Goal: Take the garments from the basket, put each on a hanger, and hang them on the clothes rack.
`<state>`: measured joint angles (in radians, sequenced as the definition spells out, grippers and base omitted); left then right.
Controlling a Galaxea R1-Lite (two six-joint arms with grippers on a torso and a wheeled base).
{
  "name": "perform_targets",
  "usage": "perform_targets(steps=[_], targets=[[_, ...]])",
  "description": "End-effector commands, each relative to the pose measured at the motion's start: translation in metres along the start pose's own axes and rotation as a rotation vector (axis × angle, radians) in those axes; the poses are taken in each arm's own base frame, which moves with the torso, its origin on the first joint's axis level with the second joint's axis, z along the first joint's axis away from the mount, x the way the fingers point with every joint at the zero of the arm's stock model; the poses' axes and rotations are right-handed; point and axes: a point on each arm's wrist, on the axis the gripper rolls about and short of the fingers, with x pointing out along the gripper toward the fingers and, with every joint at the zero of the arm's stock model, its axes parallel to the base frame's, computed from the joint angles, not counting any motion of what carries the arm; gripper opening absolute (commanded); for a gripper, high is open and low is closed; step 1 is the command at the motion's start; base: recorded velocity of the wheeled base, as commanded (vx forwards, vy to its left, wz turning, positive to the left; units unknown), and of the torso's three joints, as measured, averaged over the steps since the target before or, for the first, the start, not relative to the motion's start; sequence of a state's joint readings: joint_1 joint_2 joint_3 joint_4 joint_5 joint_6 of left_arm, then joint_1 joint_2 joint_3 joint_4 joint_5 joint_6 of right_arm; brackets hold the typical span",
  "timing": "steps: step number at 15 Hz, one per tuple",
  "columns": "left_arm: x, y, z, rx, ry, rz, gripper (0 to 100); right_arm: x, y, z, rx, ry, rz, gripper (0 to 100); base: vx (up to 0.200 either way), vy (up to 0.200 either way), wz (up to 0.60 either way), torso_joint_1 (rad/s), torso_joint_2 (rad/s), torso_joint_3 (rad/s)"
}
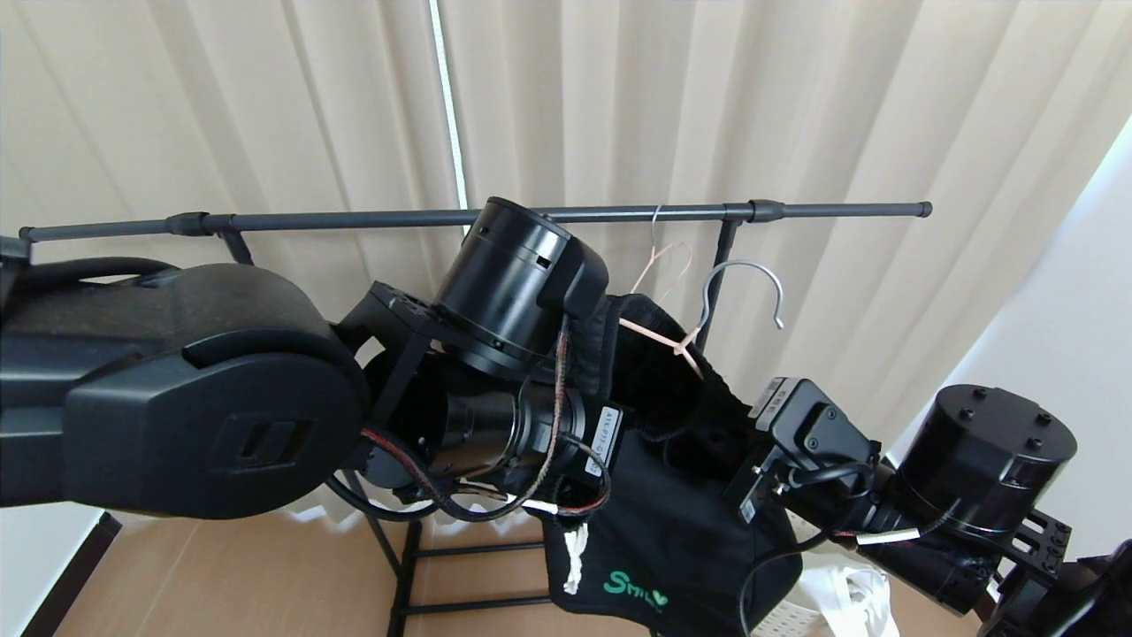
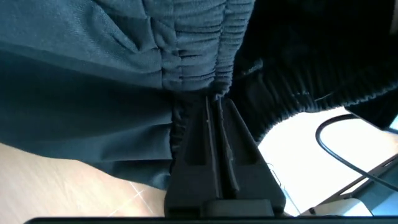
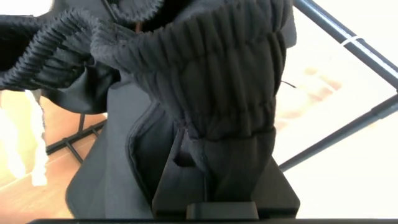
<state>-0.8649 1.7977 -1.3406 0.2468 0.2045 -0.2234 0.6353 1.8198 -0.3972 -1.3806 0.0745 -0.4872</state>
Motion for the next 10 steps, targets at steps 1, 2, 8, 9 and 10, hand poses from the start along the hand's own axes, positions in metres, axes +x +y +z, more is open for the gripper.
perform_targets(steps=[1, 2, 8, 9, 10], targets=[[-0.001, 0.001, 0.001, -0.002, -0.005, 0.006, 100, -0.001, 0.001, 0.002, -0.001, -0.008, 0.005, 0, 0.000, 0.000, 0.00, 0.000, 0.00, 0.000], [-0.003, 0.001, 0.001, -0.002, -0.015, 0.024, 100, -0.001, 0.001, 0.002, -0.001, -0.008, 0.005, 0, 0.000, 0.000, 0.00, 0.000, 0.00, 0.000], [-0.035, 0.007, -0.004, 0.023, -0.057, 0.034, 100, -0.001, 0.002, 0.001, -0.001, -0.004, 0.007, 0, 0.000, 0.000, 0.00, 0.000, 0.00, 0.000], [-0.041, 0.009, -0.005, 0.030, -0.064, 0.033, 100, -0.001, 0.002, 0.001, -0.001, -0.004, 0.007, 0, 0.000, 0.000, 0.00, 0.000, 0.00, 0.000], [-0.045, 0.011, -0.007, 0.038, -0.068, 0.035, 100, -0.001, 0.001, 0.002, -0.001, -0.007, 0.009, 0, 0.000, 0.000, 0.00, 0.000, 0.00, 0.000]])
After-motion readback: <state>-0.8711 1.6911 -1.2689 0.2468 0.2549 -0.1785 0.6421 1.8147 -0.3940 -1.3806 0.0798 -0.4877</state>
